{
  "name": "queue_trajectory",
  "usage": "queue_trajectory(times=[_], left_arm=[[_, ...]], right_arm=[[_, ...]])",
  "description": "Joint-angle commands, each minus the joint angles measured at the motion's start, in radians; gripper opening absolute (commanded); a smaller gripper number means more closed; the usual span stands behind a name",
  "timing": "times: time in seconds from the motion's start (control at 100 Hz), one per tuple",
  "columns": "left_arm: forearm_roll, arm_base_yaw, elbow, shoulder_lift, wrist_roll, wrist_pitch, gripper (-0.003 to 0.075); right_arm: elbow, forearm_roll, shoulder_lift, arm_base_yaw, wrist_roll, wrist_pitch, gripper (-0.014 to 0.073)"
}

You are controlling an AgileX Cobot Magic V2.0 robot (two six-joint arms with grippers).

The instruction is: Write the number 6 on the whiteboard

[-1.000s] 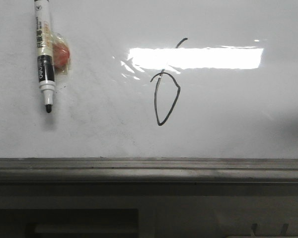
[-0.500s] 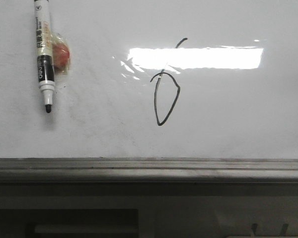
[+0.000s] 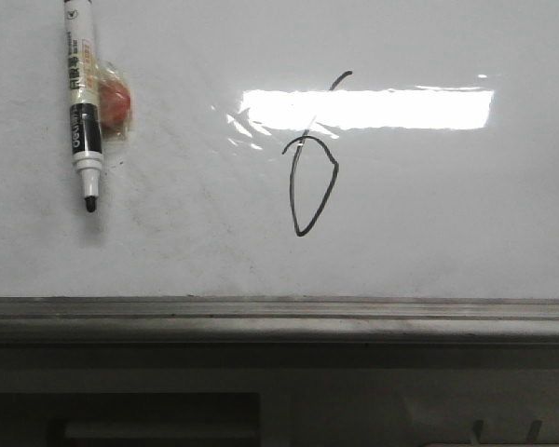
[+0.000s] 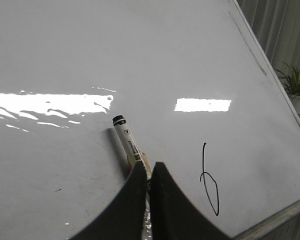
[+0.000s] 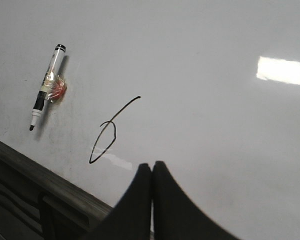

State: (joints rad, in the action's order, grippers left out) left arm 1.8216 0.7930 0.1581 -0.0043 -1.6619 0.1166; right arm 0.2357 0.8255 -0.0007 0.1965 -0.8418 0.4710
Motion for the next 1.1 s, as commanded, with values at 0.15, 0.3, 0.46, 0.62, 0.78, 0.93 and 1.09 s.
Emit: queue_trajectory(times=[0.15, 0.3, 0.46, 0.62, 0.78, 0.93, 1.09], left_arm=[[0.028, -0.001, 0.026, 0.001, -0.001, -0.020, -0.0020], [0.028, -0.001, 0.026, 0.001, -0.001, -0.020, -0.0020], [0.028, -0.001, 0.026, 0.001, -0.001, -0.020, -0.0020], [0.028, -0.001, 0.026, 0.001, -0.001, -0.020, -0.0020], [0.028, -0.001, 0.026, 0.001, -0.001, -0.020, -0.0020], [-0.032, -0.001, 0.024, 0.003, 0.002, 0.003, -0.0020], [-0.495, -0.026, 0.001, 0.011, 0.353, 0.010, -0.0020]], right_arm=[[0.022, 0.030, 0.011, 0.001, -0.008, -0.068, -0.0065], [0.022, 0.030, 0.011, 0.001, -0.008, -0.068, -0.0065], [0.022, 0.030, 0.011, 0.001, -0.008, -0.068, -0.0065], [0.022, 0.030, 0.011, 0.001, -0.008, -0.068, -0.0065], [0.022, 0.030, 0.011, 0.001, -0.008, -0.068, -0.0065], [0.022, 0.030, 0.011, 0.001, -0.008, -0.068, -0.0065], [0.022, 0.030, 0.011, 0.001, -0.008, -0.068, -0.0065]])
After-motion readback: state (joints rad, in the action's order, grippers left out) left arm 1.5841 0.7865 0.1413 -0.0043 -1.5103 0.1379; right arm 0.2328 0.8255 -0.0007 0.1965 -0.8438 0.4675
